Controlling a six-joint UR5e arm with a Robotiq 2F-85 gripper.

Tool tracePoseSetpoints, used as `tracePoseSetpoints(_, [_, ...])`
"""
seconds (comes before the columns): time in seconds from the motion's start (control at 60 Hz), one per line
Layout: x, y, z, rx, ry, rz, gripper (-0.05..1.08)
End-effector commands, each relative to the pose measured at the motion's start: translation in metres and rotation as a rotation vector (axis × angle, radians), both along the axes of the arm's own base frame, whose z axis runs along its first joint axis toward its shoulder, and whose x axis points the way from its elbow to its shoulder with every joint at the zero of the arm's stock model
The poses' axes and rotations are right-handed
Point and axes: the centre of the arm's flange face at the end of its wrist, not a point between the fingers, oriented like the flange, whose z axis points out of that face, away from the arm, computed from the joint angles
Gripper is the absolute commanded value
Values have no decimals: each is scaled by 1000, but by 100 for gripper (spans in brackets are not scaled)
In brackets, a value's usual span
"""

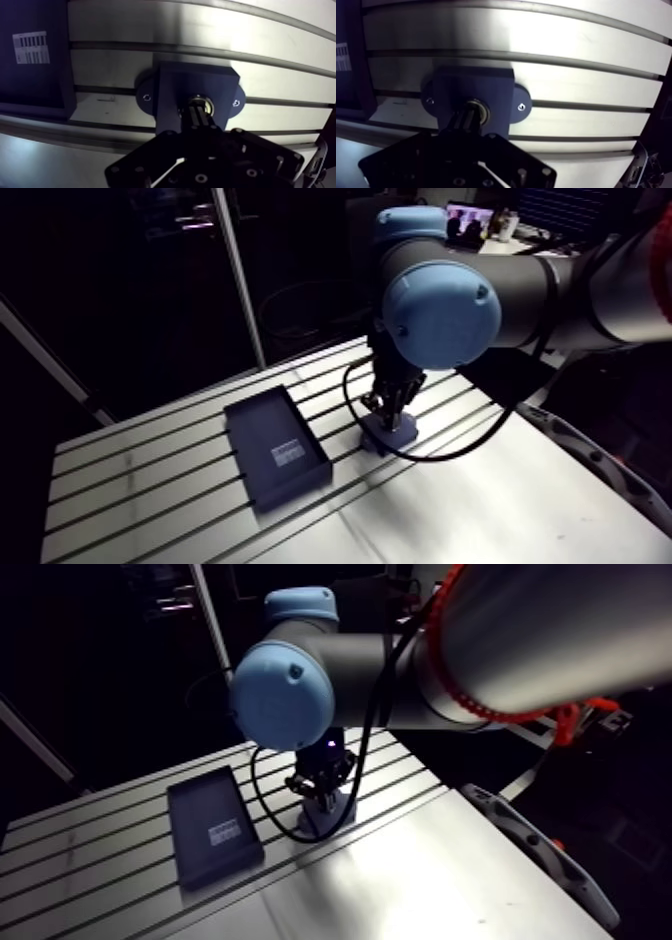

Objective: Pick up the bearing and press it into the housing until flush.

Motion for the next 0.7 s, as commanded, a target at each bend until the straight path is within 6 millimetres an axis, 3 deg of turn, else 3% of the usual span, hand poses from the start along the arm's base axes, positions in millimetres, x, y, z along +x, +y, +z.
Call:
tracePoseSetpoints(0.017, [0, 0, 0, -1, -1, 0, 91])
tracePoseSetpoints(0.7, [0, 0, -3, -3, -5, 0, 92])
